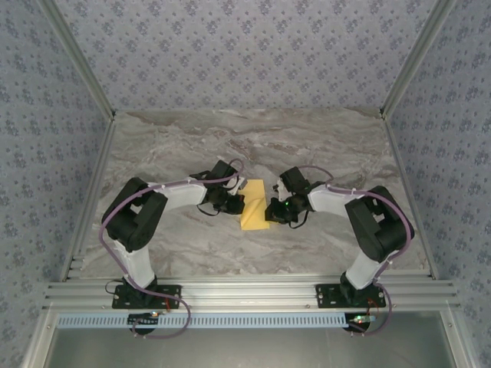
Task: Fold a paper plane with a square sheet of paper (fold left side to right side)
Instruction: Fold the triangle a second time at the center of the table.
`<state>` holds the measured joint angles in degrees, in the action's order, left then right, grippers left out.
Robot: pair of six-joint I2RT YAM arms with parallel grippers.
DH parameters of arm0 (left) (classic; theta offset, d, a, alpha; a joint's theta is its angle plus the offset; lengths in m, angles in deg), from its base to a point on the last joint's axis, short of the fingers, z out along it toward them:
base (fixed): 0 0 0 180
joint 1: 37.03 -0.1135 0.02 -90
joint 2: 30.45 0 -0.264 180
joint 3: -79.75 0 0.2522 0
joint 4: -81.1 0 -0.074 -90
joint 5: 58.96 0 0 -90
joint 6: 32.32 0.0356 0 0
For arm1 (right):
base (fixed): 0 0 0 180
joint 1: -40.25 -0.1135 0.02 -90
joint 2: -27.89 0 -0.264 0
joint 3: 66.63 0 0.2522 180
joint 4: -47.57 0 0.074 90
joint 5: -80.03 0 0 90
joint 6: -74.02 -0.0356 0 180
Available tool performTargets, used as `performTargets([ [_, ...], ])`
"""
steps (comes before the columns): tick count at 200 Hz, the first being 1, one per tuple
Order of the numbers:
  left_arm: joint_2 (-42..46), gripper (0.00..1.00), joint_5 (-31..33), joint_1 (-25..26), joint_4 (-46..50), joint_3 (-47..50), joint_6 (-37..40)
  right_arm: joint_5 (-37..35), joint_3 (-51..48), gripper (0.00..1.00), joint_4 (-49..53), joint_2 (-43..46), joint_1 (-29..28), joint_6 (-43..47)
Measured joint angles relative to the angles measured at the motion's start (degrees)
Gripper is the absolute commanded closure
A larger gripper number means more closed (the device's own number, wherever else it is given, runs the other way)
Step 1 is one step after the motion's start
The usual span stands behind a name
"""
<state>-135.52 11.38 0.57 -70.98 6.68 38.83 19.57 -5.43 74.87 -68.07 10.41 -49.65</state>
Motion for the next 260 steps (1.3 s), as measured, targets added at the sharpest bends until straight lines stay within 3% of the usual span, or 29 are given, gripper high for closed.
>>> performTargets([
  [44, 0.0, 0.98, 0.2, 0.0, 0.0, 0.0, 0.2, 2.4, 0.0, 0.88, -10.1, 1.4, 0.1, -3.9],
  [89, 0.0, 0.98, 0.2, 0.0, 0.0, 0.0, 0.4, 3.5, 3.1, 0.88, -16.0, -4.1, -0.5, -6.9],
  [260, 0.0, 0.99, 2.7, 0.0, 0.7, -0.5, 0.4, 3.2, 5.7, 0.89, -15.6, -9.2, -1.7, -6.5],
])
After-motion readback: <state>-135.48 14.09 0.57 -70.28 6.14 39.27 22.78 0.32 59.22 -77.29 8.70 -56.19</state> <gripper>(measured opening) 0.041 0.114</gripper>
